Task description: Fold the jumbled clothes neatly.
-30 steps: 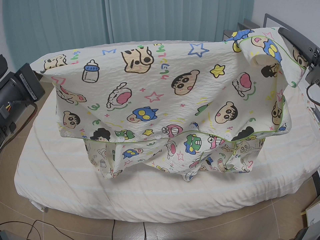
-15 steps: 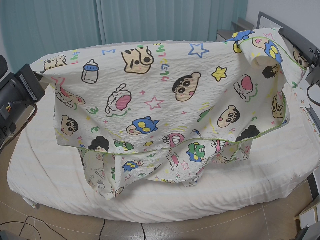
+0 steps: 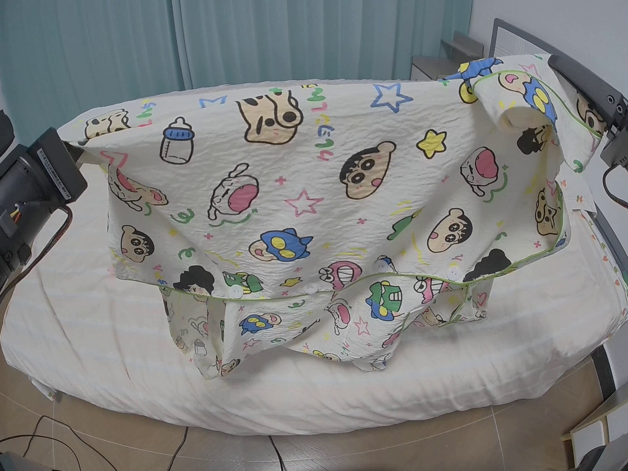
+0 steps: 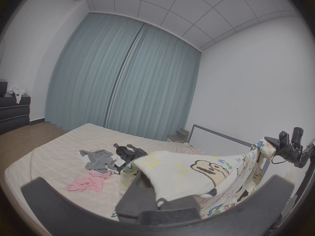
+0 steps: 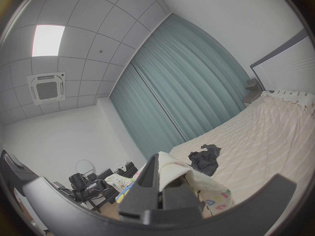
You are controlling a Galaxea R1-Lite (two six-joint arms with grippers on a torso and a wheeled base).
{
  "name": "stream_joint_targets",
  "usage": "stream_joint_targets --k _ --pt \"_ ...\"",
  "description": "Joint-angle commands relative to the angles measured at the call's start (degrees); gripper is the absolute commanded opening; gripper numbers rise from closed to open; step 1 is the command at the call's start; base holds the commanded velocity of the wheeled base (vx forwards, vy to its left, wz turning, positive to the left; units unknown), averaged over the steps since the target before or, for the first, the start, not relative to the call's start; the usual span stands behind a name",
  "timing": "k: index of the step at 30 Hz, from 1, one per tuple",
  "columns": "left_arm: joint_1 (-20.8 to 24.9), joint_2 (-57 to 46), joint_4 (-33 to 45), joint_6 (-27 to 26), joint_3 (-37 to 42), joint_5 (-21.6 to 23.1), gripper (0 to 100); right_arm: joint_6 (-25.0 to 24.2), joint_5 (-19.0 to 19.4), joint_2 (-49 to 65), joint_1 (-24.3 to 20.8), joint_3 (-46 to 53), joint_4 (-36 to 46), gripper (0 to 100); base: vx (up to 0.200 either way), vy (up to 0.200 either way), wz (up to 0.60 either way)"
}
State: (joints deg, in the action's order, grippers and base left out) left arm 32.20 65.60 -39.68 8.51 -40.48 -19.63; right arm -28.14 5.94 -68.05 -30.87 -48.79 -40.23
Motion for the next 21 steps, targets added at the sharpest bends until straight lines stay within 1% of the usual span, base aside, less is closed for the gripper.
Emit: stream_joint_targets --k 1,21 --pt "0.06 -0.12 -0.05 0.02 -0.03 0.03 0 0.01 0.04 0.20 0.19 0.10 -0.02 0 0.000 -0.200 0.00" --pt "-0.03 -1.00 -0.05 -0.25 0.41 -0.06 0 -0.08 0.04 0.11 0.63 0.18 -0.02 0 0.000 -0.200 0.00"
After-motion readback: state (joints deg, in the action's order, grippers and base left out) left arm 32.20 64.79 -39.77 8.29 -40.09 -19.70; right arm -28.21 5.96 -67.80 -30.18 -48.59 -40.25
